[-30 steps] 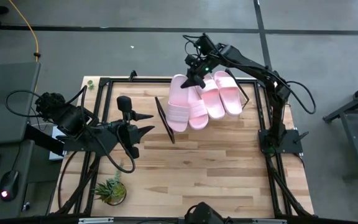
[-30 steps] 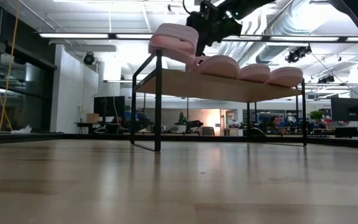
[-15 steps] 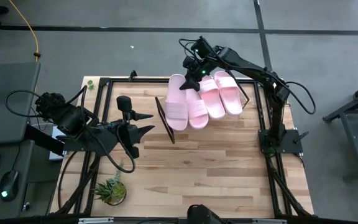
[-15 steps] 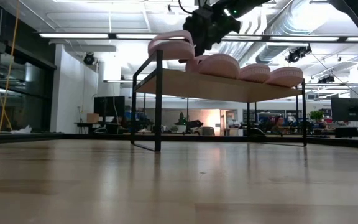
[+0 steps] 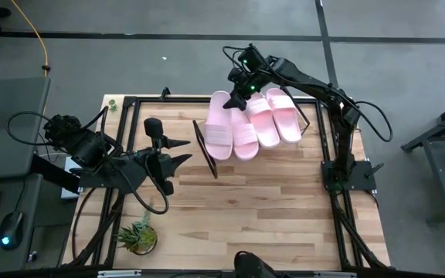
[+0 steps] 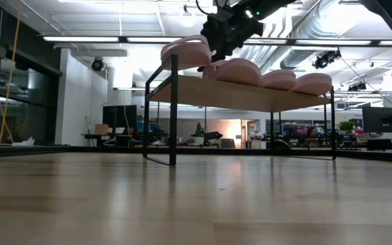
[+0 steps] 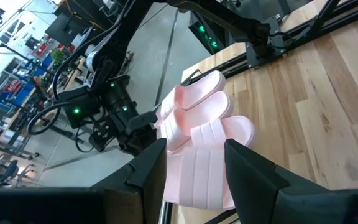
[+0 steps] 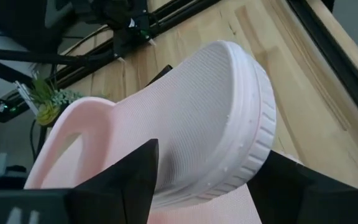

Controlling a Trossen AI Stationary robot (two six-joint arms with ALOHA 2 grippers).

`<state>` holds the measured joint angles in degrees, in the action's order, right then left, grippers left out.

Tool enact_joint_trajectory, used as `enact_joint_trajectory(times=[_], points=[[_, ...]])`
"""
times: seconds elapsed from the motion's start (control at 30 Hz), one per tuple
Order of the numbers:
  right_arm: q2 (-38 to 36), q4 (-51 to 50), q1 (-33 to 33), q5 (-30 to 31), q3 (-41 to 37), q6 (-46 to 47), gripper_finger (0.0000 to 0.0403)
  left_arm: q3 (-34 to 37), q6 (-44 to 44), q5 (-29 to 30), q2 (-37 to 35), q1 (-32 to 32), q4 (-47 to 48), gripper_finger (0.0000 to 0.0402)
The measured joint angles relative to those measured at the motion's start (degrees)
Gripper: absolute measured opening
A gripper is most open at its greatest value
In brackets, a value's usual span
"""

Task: Pick and place slides into the shelf
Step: Put the pink slide on the shelf

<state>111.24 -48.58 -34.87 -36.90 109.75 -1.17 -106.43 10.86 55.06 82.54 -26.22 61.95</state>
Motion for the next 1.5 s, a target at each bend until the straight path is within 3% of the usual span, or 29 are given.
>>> enact_joint_trajectory(times=[1.5], points=[[-0.11,0.61,0.04,-0.40,0.00,1.20,0.0213,0.00,-0.23,0.05,0.01,0.00,0.08,0.0144]])
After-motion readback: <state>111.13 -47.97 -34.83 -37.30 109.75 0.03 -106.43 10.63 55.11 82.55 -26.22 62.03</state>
